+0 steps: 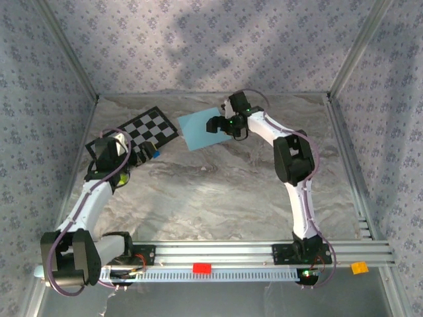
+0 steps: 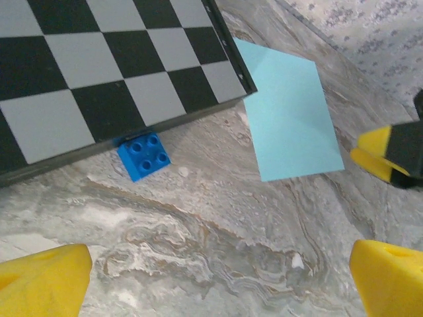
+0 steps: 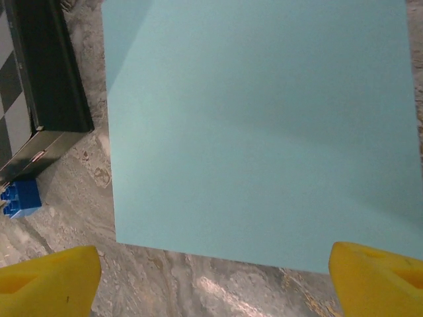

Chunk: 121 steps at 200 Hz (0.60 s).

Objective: Fold a paper plane with a square sheet of paper (pick it up from the middle)
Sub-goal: Move the square sheet of paper to the center of the table.

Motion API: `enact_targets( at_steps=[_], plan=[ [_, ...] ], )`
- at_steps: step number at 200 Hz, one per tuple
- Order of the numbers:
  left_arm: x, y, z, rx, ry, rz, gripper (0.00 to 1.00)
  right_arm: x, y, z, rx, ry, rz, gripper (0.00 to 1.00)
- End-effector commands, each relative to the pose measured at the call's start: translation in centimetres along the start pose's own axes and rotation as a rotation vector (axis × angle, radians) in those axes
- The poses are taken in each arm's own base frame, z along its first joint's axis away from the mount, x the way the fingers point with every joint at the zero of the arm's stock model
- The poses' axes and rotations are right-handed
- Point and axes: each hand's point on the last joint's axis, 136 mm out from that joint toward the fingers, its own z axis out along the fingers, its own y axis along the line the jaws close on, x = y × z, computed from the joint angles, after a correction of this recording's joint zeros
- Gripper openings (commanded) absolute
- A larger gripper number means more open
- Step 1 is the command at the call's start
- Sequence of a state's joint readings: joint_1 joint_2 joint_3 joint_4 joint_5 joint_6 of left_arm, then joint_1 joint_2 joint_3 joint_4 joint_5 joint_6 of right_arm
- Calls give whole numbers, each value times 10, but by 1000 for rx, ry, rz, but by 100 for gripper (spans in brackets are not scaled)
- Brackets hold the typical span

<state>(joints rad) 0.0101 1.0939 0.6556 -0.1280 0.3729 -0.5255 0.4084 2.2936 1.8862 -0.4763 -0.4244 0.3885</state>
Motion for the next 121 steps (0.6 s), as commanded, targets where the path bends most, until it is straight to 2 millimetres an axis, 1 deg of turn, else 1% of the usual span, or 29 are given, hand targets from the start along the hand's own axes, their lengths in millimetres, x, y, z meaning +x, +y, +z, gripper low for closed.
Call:
enact_targets(
  at_steps=[1, 34, 52, 73, 102, 121],
  plan=[
    [1, -16, -6, 46, 16, 4, 100, 10, 1, 13, 42, 83, 55, 91],
    [5, -18, -7, 45, 29, 5, 100, 12, -3, 28, 89, 132, 76, 91],
    [7, -18, -9, 46, 33, 5, 100, 16, -9, 30, 123, 149, 99, 91],
    [9, -20, -11, 46, 41, 7, 100, 25, -15, 28, 165, 174, 114, 92],
    [14, -21, -11, 44, 60, -6, 100, 44, -20, 23, 213, 215, 123, 92],
    [21, -23, -13, 42, 77, -20, 100, 65, -21, 18, 235, 241, 148, 92]
  ],
)
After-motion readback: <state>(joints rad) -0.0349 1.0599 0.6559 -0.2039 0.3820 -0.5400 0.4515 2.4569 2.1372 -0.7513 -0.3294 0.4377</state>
